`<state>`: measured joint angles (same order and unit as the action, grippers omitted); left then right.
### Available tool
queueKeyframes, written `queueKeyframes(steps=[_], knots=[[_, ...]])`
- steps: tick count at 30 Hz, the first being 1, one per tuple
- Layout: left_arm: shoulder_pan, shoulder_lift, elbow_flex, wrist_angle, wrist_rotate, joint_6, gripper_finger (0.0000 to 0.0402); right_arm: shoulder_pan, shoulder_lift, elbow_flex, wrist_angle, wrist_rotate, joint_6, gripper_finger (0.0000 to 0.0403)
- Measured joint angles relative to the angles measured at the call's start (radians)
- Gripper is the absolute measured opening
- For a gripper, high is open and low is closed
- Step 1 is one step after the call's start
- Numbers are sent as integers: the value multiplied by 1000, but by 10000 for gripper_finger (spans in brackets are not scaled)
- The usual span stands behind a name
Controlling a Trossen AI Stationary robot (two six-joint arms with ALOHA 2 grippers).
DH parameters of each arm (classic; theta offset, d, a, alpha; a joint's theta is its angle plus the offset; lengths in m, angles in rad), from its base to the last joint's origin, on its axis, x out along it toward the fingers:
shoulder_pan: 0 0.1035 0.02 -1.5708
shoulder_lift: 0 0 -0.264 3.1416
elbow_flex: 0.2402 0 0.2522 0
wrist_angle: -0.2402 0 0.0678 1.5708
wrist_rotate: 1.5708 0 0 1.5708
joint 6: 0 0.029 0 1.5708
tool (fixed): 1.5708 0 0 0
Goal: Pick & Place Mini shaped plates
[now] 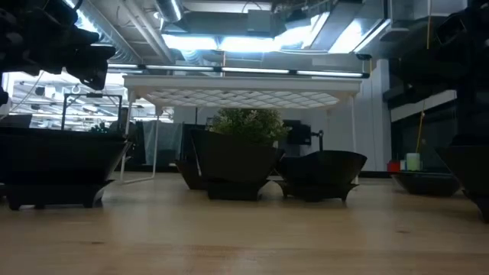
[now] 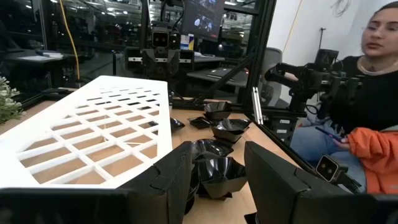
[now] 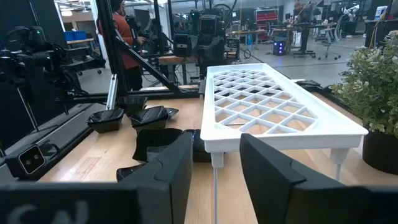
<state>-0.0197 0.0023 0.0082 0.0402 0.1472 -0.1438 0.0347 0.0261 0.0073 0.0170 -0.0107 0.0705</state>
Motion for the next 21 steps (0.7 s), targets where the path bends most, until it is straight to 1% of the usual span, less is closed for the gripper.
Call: queueKeyframes(steps=[17, 19, 21], knots=[[0, 0, 0, 0, 0, 0, 143, 0, 0, 0, 0, 0, 2, 136], [0, 0, 0, 0, 0, 0, 143, 0, 0, 0, 0, -4, 52, 136], [0, 0, 0, 0, 0, 0, 143, 0, 0, 0, 3, -10, 160, 136]])
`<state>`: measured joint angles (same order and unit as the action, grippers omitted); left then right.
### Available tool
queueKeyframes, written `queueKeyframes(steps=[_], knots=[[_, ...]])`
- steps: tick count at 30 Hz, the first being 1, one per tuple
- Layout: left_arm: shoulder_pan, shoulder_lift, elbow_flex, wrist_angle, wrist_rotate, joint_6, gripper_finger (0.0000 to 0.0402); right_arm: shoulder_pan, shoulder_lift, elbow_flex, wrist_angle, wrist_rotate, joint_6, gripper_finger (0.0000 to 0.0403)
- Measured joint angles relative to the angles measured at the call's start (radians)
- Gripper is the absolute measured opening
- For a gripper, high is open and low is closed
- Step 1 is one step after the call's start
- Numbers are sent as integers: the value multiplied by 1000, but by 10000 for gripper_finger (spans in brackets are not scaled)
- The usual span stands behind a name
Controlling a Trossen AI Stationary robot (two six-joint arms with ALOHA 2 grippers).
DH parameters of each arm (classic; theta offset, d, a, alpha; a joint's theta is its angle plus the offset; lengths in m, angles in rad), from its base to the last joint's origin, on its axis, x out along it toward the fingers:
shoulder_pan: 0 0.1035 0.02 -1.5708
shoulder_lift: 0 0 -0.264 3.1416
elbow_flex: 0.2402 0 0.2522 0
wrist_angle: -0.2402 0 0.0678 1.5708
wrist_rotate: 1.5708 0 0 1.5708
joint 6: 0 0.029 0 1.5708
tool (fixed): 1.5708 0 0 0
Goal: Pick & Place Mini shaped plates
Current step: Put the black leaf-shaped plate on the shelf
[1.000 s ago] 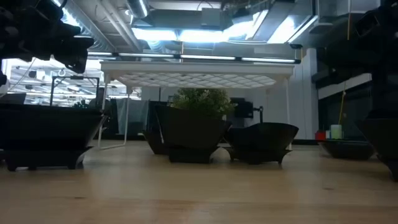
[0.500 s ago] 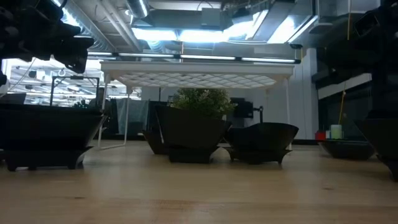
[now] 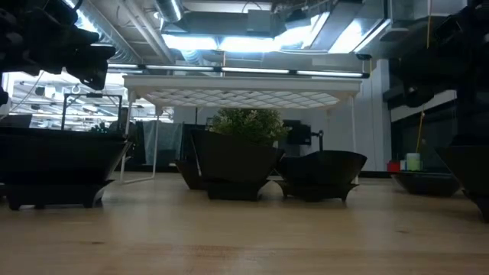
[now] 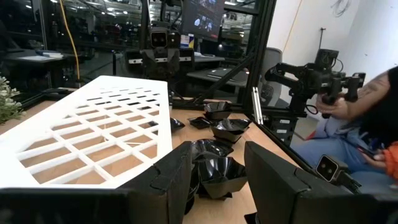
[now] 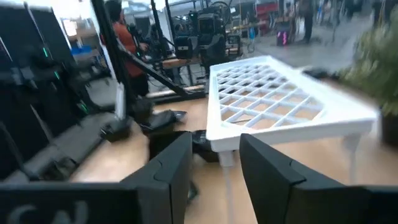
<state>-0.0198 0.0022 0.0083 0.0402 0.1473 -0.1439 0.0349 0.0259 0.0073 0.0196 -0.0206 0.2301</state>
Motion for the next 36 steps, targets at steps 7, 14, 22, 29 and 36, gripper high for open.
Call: queueKeyframes(steps=[7, 14, 22, 29, 36], knots=[[0, 0, 0, 0, 0, 0, 143, 0, 0, 0, 116, 3, 118, 136], [0, 0, 0, 0, 0, 0, 143, 11, 1, 17, 242, -47, -80, 136], [0, 0, 0, 0, 0, 0, 143, 55, 127, 196, 78, -48, -193, 136], [0, 0, 0, 0, 0, 0, 143, 82, 410, 460, -192, -24, -210, 136], [0, 0, 0, 0, 0, 0, 143, 109, 650, 681, -461, -24, -182, 136]])
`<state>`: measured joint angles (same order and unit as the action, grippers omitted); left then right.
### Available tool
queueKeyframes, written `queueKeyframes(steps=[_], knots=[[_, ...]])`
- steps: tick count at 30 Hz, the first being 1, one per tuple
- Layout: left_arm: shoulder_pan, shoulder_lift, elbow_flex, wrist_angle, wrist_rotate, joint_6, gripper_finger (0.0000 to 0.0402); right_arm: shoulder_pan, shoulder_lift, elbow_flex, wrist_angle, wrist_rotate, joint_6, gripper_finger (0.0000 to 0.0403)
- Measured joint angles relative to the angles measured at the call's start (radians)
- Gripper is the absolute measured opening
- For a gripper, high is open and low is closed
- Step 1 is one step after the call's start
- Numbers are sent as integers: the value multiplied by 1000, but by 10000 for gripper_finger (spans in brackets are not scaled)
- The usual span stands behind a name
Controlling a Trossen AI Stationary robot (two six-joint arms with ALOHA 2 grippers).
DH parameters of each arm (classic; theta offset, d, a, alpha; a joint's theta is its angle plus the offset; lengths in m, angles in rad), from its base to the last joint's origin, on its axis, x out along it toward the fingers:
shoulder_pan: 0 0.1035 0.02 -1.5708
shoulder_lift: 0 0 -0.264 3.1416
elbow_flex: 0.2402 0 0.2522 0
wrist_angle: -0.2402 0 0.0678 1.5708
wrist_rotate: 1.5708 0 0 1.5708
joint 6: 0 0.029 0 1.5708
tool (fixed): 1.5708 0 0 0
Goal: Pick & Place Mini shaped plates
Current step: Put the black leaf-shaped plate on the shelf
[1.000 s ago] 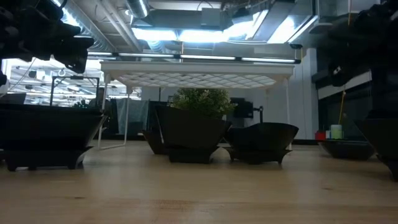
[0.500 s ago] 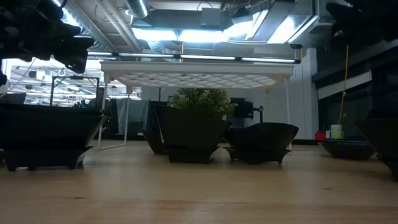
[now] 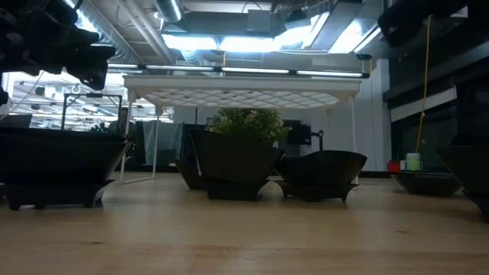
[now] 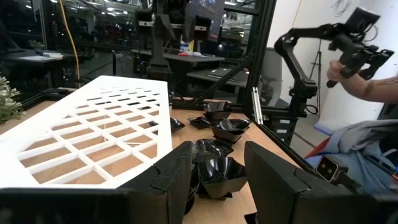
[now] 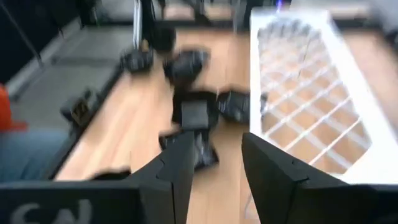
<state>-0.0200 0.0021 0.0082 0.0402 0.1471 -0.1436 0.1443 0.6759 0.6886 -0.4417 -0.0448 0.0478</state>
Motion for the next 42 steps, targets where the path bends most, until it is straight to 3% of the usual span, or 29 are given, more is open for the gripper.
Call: queueKeyframes(steps=[3, 8, 15, 20, 28, 35, 42], knots=[[0, 0, 0, 0, 0, 0, 143, 14, 67, 47, -19, 0, 7, 136], [0, 0, 0, 0, 0, 0, 143, 27, 148, 73, -21, -17, 154, 136], [0, 0, 0, 0, 0, 0, 143, 28, 216, 75, -22, -212, 285, 136], [0, 0, 0, 0, 0, 0, 143, 60, 266, 75, -104, -252, 365, 136], [0, 0, 0, 0, 0, 0, 143, 117, 356, 75, -153, -177, 318, 136], [0, 0, 0, 0, 0, 0, 143, 122, 397, 75, -171, -208, 304, 136], [0, 0, 0, 0, 0, 0, 143, 145, 469, 132, -188, -206, 139, 136]])
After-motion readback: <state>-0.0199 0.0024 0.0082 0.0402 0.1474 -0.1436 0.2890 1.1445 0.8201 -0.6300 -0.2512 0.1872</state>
